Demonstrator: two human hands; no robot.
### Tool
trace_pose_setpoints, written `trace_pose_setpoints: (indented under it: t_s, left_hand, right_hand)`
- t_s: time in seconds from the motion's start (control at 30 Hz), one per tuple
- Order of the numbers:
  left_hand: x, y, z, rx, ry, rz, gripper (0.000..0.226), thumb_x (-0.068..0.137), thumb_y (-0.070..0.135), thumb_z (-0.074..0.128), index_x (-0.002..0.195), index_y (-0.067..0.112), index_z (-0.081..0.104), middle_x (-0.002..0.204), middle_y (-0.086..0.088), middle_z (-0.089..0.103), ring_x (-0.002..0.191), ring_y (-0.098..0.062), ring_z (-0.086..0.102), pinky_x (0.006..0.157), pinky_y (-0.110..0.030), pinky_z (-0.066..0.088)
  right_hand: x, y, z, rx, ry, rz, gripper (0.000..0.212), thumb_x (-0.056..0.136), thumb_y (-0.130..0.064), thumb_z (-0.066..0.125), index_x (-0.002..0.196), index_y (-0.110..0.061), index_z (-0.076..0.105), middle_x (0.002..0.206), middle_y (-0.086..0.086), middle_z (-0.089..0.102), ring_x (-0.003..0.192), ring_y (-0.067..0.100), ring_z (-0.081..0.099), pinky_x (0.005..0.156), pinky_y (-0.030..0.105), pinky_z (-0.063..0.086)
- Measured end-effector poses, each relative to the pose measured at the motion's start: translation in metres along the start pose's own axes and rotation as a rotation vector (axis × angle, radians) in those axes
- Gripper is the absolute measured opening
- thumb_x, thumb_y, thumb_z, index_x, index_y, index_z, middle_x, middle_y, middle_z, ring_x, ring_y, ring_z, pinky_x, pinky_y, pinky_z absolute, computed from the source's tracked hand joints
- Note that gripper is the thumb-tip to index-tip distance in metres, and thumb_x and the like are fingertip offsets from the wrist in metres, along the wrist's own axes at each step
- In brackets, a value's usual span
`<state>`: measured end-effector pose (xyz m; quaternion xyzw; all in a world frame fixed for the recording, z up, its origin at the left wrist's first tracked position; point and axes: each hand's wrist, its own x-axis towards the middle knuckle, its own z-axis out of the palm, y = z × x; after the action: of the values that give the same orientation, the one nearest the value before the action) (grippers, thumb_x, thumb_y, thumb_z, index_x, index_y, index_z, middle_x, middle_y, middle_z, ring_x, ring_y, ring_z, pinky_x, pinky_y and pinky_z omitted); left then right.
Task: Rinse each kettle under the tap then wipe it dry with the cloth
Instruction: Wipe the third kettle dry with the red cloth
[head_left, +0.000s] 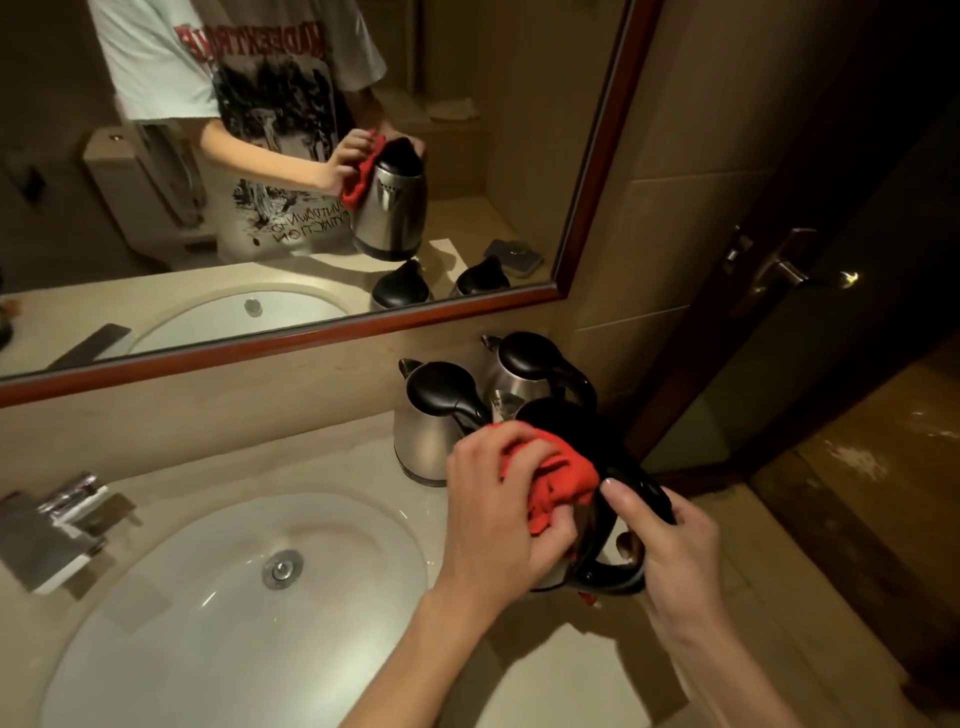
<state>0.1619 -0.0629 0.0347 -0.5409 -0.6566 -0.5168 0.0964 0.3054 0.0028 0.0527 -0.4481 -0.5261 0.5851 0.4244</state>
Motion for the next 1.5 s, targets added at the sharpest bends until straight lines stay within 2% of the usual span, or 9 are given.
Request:
trace_pose_setpoints:
  t_s: [0.1, 0.23, 0.4, 0.53, 0.7, 0.8, 0.93, 1.03, 1.5]
  left_hand:
    - [-0.03, -0.01, 0.014, -0.161, 0.134, -0.364, 0.041, 0.08, 0.036, 0.057, 0.116, 0.016, 0.051, 0.117, -0.002, 0.048, 0.109, -0.016, 0.044, 0.095, -0.02, 0.033]
    - [-0.066, -0.03, 0.03, -0.383, 0.133, -0.77, 0.024, 0.087, 0.043, 0.049, 0.106, 0.03, 0.051, 0.106, -0.002, 0.051, 0.1, -0.018, 0.056, 0.088, -0.031, 0.045]
    - [-0.089, -0.036, 0.034, -0.343, 0.016, -0.939, 0.005, 0.095, 0.024, 0.052, 0.094, 0.026, 0.056, 0.096, 0.004, 0.058, 0.088, -0.006, 0.059, 0.077, -0.024, 0.043]
    - [-0.128, -0.039, 0.037, -0.453, -0.212, -1.124, 0.006, 0.099, 0.016, 0.052, 0.097, 0.021, 0.056, 0.086, -0.009, 0.065, 0.067, -0.025, 0.07, 0.063, -0.045, 0.059]
    - [-0.149, -0.035, 0.043, -0.378, -0.326, -1.121, 0.015, 0.093, 0.011, 0.062, 0.104, 0.022, 0.06, 0.097, -0.002, 0.069, 0.074, -0.006, 0.069, 0.073, -0.029, 0.054]
    - [-0.125, -0.037, 0.051, -0.527, -0.317, -1.093, 0.058, 0.082, 0.038, 0.076, 0.133, 0.031, 0.048, 0.131, -0.002, 0.056, 0.098, -0.013, 0.069, 0.077, -0.028, 0.058]
    - [-0.089, -0.041, 0.057, -0.515, -0.43, -0.862, 0.098, 0.066, 0.069, 0.078, 0.147, 0.048, 0.027, 0.15, 0.021, 0.033, 0.136, -0.011, 0.042, 0.107, -0.046, 0.045]
    - [-0.064, -0.045, 0.066, -0.479, -0.464, -0.744, 0.116, 0.06, 0.071, 0.08, 0.153, 0.04, 0.018, 0.157, 0.021, 0.022, 0.144, 0.001, 0.024, 0.118, -0.037, 0.03]
    - [-0.031, -0.079, 0.114, -0.439, -0.533, -0.649, 0.111, 0.057, 0.045, 0.091, 0.14, 0.058, 0.019, 0.146, 0.027, 0.033, 0.137, 0.006, 0.031, 0.113, -0.023, 0.032]
  right_hand:
    - [0.001, -0.004, -0.001, 0.007, -0.026, 0.003, 0.019, 0.067, -0.03, 0.078, 0.052, -0.022, 0.071, 0.052, -0.008, 0.06, 0.048, 0.002, 0.055, 0.049, 0.016, 0.044]
    - [0.007, -0.01, -0.005, -0.052, -0.046, -0.034, 0.025, 0.07, -0.03, 0.077, 0.049, -0.025, 0.066, 0.05, -0.008, 0.059, 0.049, 0.002, 0.055, 0.05, 0.016, 0.044]
    - [0.014, -0.004, -0.012, -0.089, 0.024, -0.023, 0.028, 0.067, -0.036, 0.079, 0.053, -0.021, 0.06, 0.052, -0.008, 0.052, 0.052, 0.013, 0.048, 0.057, 0.03, 0.039]
    - [0.018, 0.006, -0.02, -0.093, 0.053, 0.005, 0.024, 0.068, -0.039, 0.079, 0.06, -0.02, 0.067, 0.057, -0.007, 0.055, 0.057, 0.012, 0.052, 0.063, 0.035, 0.04]
    - [0.022, 0.022, -0.028, -0.095, 0.071, 0.005, 0.033, 0.084, -0.021, 0.079, 0.056, -0.02, 0.06, 0.051, -0.012, 0.049, 0.052, 0.011, 0.049, 0.054, 0.028, 0.041]
    - [0.03, 0.031, -0.035, -0.092, 0.084, 0.018, 0.038, 0.086, -0.012, 0.078, 0.054, -0.02, 0.058, 0.048, -0.014, 0.05, 0.047, 0.004, 0.048, 0.047, 0.016, 0.041]
    - [0.036, 0.034, -0.04, -0.077, 0.096, 0.009, 0.036, 0.085, -0.01, 0.078, 0.059, -0.01, 0.053, 0.046, -0.013, 0.048, 0.044, 0.002, 0.046, 0.044, 0.015, 0.039]
    - [0.04, 0.032, -0.041, -0.059, 0.102, -0.001, 0.033, 0.082, -0.012, 0.078, 0.059, -0.01, 0.055, 0.046, -0.011, 0.051, 0.044, 0.001, 0.048, 0.044, 0.014, 0.039]
    - [0.085, 0.085, -0.046, -0.143, 0.156, -0.025, 0.045, 0.079, -0.011, 0.09, 0.063, 0.009, 0.053, 0.047, -0.004, 0.043, 0.046, 0.011, 0.039, 0.045, 0.021, 0.033]
